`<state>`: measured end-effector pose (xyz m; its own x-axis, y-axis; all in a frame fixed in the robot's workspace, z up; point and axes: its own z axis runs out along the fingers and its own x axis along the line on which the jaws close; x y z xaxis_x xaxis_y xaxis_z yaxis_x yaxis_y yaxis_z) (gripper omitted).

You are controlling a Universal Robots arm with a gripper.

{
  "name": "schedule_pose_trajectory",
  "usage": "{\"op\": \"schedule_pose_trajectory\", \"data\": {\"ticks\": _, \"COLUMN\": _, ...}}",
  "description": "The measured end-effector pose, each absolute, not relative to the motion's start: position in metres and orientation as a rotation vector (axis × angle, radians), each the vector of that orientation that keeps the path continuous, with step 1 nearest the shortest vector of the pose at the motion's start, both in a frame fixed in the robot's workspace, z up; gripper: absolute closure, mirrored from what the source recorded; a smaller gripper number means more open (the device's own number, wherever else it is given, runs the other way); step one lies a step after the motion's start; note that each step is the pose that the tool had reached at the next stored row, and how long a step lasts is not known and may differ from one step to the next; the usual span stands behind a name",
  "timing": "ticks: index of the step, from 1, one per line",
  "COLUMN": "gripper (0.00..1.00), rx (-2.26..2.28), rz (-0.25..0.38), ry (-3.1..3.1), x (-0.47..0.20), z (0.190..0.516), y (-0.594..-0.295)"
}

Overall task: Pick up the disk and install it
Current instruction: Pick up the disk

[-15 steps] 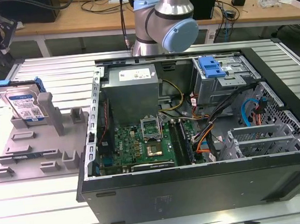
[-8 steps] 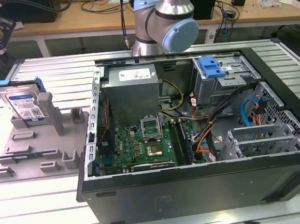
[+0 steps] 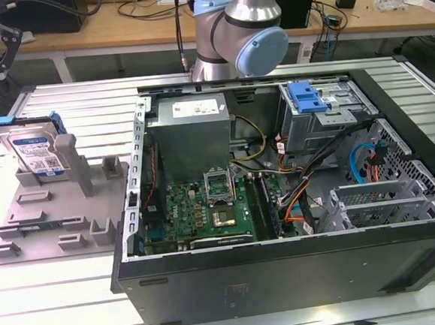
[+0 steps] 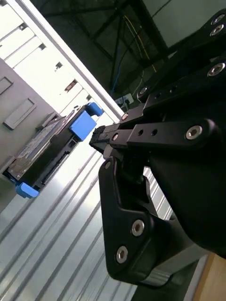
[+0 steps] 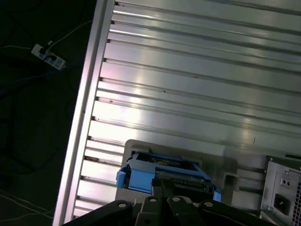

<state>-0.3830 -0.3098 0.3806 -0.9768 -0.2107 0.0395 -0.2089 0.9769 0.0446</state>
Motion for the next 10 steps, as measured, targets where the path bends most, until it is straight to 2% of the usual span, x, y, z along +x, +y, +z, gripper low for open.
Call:
{"op": "schedule_pose_trajectory", "data": {"ticks": 9, "gripper": 0.89, "rx": 0.615, "rz": -0.054, "ry": -3.032, "x": -0.3830, "z": 0.3799, "y": -0.3098}}
{"op": "schedule_pose_trajectory", "data": {"ticks": 10, "gripper": 0.83, "rx": 0.674, "rz": -0.052, "ry": -3.018, "x": -0.3830, "z": 0.3799, "y": -0.3098}}
